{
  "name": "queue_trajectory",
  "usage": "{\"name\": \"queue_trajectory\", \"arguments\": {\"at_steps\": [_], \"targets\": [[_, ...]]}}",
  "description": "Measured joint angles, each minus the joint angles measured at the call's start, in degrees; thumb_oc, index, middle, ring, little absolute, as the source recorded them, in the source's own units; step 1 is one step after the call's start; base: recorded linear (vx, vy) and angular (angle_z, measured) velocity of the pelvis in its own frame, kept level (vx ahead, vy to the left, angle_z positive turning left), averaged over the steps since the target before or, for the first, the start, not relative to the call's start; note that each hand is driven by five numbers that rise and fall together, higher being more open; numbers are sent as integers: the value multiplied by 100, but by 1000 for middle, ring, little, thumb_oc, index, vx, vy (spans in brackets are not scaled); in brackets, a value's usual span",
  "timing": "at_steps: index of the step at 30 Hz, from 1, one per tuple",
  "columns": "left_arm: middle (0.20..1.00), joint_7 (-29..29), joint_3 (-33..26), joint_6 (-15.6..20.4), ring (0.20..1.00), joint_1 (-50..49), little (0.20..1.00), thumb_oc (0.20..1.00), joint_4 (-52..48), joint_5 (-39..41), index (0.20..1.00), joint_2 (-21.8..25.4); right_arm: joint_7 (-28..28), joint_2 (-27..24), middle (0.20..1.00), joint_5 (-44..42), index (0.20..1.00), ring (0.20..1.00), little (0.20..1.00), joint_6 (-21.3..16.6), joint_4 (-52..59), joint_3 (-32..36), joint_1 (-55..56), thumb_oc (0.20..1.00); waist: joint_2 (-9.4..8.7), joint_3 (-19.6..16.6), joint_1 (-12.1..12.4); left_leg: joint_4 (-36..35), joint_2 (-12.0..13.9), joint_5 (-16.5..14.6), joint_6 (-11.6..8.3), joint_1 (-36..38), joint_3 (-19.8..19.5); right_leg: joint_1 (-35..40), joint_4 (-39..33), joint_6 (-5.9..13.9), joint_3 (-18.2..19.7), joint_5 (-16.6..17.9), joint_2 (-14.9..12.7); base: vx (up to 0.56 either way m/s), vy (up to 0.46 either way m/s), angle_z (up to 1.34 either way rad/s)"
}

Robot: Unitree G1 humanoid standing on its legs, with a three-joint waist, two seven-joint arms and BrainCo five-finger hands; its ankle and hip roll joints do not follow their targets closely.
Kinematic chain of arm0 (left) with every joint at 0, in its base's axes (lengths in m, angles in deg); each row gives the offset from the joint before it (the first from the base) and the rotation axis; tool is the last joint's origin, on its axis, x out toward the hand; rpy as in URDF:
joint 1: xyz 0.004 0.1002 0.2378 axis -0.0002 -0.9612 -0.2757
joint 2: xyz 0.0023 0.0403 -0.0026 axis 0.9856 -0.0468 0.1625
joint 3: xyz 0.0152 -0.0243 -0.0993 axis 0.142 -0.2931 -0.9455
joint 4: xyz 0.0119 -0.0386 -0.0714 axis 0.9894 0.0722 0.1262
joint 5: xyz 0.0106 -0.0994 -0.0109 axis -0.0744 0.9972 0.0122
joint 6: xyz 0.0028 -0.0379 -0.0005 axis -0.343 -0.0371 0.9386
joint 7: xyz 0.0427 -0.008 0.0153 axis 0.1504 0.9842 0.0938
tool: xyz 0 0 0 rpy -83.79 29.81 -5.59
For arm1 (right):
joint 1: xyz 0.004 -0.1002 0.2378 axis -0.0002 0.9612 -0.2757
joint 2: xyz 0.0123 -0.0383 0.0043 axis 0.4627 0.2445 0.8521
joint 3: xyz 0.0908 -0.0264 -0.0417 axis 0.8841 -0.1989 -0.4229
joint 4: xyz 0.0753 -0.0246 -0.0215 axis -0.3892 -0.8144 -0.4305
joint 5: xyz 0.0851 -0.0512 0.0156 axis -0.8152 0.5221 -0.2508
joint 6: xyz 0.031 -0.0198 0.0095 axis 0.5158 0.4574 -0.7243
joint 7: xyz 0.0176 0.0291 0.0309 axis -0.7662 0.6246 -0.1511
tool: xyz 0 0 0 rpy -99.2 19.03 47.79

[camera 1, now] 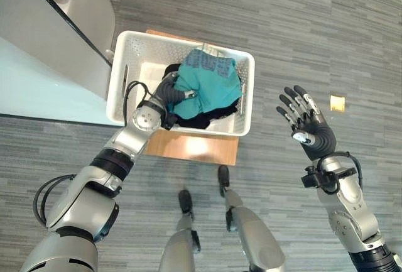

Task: Pick up bed clothes into laundry basket.

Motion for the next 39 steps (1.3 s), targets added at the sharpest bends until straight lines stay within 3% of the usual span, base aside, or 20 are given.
{"name": "queue_trajectory", "arguments": {"at_steps": [7, 13, 16, 19, 21, 23, 27, 28, 33, 34, 35, 36, 37, 38, 39], "targets": [[1000, 5, 40, 3, 1000, 165, 1000, 1000, -668, -206, 1000, 286, 90, -6, 1000, -20, 1000, 1000, 1000, 2, -23, 12, -20, 1000, 116, 69, 130, -10, 26, 38, -16, 170, -128, 203, 0, 20, -126, -19, 2, 23, -14, 8], [1000, -96, -1754, 151, 1000, -1842, 1000, 1000, -2588, 156, 1000, 420, 172, 64, 1000, -20, 1000, 1000, 1000, 14, -204, 456, 57, 1000, 680, -51, 511, -147, 82, 1, -62, 944, -326, 1019, -2, -112, -330, -285, 12, 93, -42, 18], [1000, -149, -2252, 165, 1000, -2683, 1000, 1000, -2805, 460, 1000, 381, 206, 51, 1000, -17, 1000, 1000, 1000, 46, -276, 581, 169, 1000, 886, -260, 607, -149, 102, -15, -83, 1061, -450, 1187, 1, -135, -434, -352, 18, 91, -49, 21], [1000, -261, -2881, 188, 1000, -3711, 1000, 1000, -3456, 817, 1000, 237, 221, 97, 1000, 17, 1000, 1000, 1000, 174, -409, 749, 281, 1000, 963, -391, 730, -154, 133, -39, -112, 1280, -530, 1431, -2, -137, -533, -426, 34, 68, -60, 12], [1000, -330, -3327, 240, 1000, -4517, 1000, 1000, -3902, 955, 1000, -210, 220, 166, 1000, 29, 1000, 1000, 1000, 225, -525, 926, 467, 1000, 1034, -573, 848, -159, 165, -75, -114, 1387, -631, 1610, -2, -142, -614, -522, 36, 62, -89, 21], [1000, -354, -3971, 281, 1000, -5439, 1000, 1000, -4396, 1087, 1000, -1093, 219, 314, 1000, 152, 1000, 1000, 1000, 270, -557, 1073, 695, 1000, 1071, -720, 847, -163, 169, -122, -122, 1597, -725, 1832, -5, -160, -708, -625, 51, 41, -91, 29], [1000, -275, -4528, 273, 1000, -6438, 1000, 1000, -4393, 1259, 1000, -1990, 278, 347, 1000, 242, 1000, 1000, 1000, 326, -794, 1161, 1086, 1000, 1147, -1087, 1298, -180, 233, -208, -123, 1580, -1086, 1985, 42, -157, -1052, -761, 52, 14, -171, 48], [1000, -253, -4781, 258, 1000, -6907, 1000, 1000, -4370, 1268, 1000, -2469, 343, 360, 1000, 245, 1000, 1000, 1000, 415, -804, 1241, 1508, 1000, 1136, -1227, 1429, -169, 240, -202, -131, 1600, -1335, 2128, 2, -172, -1314, -848, 45, -59, -166, 113], [1000, -154, -4818, 242, 1000, -6978, 1000, 1000, -4131, 1487, 1000, -3108, 393, 283, 1000, 474, 1000, 1000, 1000, 508, -962, 1423, 1718, 1000, 1137, -1232, 1930, 163, 189, -106, -302, 1311, -2237, 2529, -28, -177, -2466, -1084, -55, -123, -72, 129], [1000, -103, -4843, 247, 1000, -6954, 1000, 1000, -4094, 1487, 1000, -3084, 400, 264, 1000, 497, 1000, 1000, 1000, 489, -985, 1465, 1563, 1000, 1208, -1193, 2049, 327, 185, -16, -467, 996, -1913, 2588, 76, -193, -2871, -1091, -108, -119, 18, 187], [1000, -104, -4813, 216, 1000, -6657, 1000, 1000, -3958, 1486, 1000, -3111, 317, 265, 1000, 566, 1000, 1000, 1000, 435, -970, 1645, 1581, 1000, 1261, -1147, 1869, 419, 406, -180, -419, 652, -950, 2639, 194, -148, -3336, -1181, -206, -19, -15, 218], [1000, -84, -4849, 214, 1000, -6521, 1000, 1000, -3932, 1487, 1000, -3009, 231, 335, 1000, 648, 1000, 1000, 1000, 469, -1005, 1666, 1494, 1000, 1090, -1110, 1840, 692, 771, -289, -366, 525, 439, 2558, 206, -266, -3555, -1383, -359, -53, -7, 199], [1000, -65, -4935, 226, 1000, -6577, 1000, 1000, -3973, 1485, 1000, -2846, 204, 427, 1000, 700, 1000, 1000, 1000, 484, -1002, 1571, 1304, 1000, 943, -1126, 1832, 990, 1065, -292, -370, 445, 1336, 2487, 263, -242, -3635, -1419, -560, -81, -9, 120], [1000, -26, -4959, 211, 1000, -6648, 1000, 1000, -3961, 1476, 1000, -2661, 187, 460, 1000, 713, 1000, 1000, 1000, 443, -953, 1468, 1040, 1000, 781, -1121, 1882, 1065, 1165, -273, -320, 512, 1964, 2502, 273, -230, -3776, -1408, -790, -9, 15, 101], [1000, -23, -4871, 200, 1000, -6573, 1000, 1000, -3931, 1473, 1000, -2547, 173, 452, 1000, 718, 1000, 1000, 1000, 413, -898, 1471, 946, 1000, 774, -1122, 1840, 1154, 1232, -244, -275, 631, 2643, 2657, 238, -161, -3994, -1323, -930, 104, 96, 128]]}}
